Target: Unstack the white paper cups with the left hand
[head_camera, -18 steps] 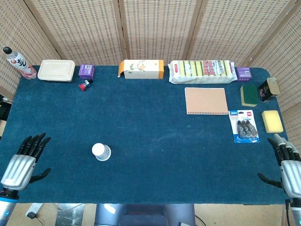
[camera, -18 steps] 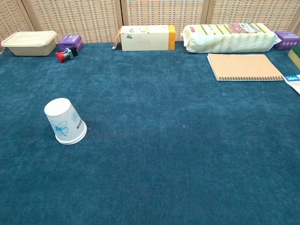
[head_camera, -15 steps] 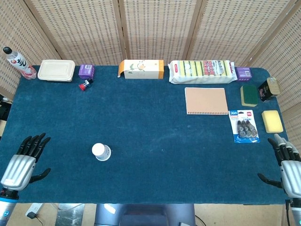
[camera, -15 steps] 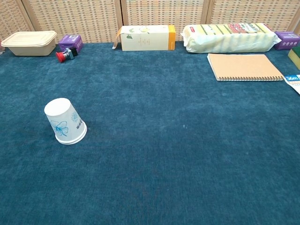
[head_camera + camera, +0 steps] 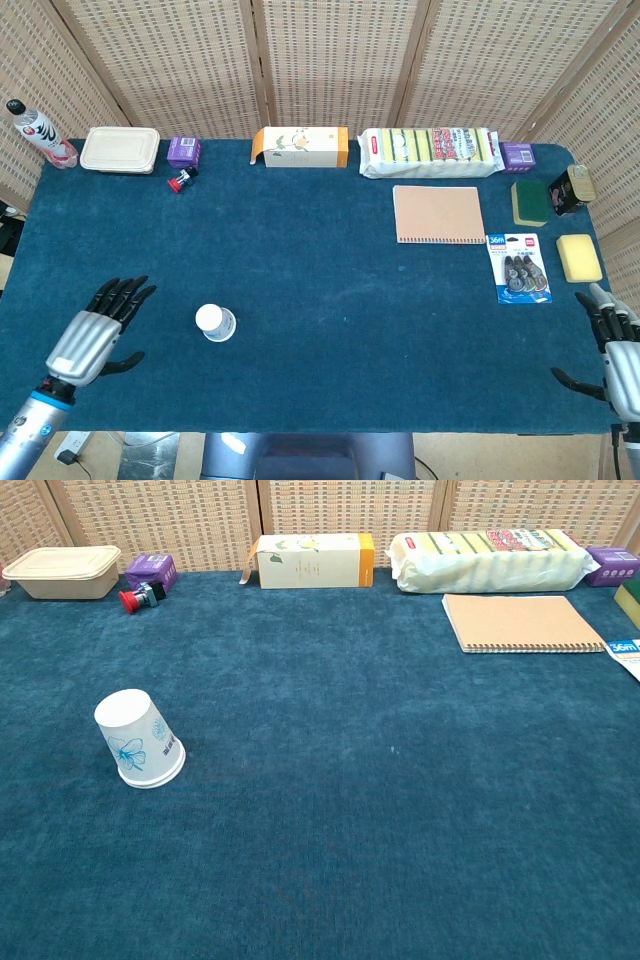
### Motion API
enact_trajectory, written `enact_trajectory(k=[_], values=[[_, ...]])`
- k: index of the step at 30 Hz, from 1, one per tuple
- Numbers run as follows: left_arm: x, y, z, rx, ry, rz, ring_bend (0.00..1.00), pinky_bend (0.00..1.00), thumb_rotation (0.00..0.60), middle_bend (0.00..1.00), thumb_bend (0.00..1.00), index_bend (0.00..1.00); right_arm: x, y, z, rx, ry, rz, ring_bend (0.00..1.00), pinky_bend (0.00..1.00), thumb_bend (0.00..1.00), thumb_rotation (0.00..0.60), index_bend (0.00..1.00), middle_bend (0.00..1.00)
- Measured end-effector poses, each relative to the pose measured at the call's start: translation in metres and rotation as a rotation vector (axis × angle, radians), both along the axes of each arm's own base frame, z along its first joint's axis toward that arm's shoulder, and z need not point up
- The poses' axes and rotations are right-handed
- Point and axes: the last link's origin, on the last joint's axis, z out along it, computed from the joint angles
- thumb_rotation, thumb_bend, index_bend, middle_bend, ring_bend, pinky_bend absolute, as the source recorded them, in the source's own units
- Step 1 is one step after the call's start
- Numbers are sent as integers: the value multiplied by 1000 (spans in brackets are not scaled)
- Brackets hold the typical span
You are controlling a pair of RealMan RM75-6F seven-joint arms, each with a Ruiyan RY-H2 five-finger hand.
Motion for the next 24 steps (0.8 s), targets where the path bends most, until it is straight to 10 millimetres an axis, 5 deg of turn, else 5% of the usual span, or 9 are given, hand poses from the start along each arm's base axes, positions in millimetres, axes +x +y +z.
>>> enact_trajectory(k=[11,24], values=[[43,34,-19,-113,82,27,0,0,600,0,189,33,-3,1,4,-5,-12,-5,0,72,127,600,45,0],[52,54,-47,-145,110,79,0,0,600,0,189,199,-3,1,3,3,-11,-4,0,72,126,600,62,0]])
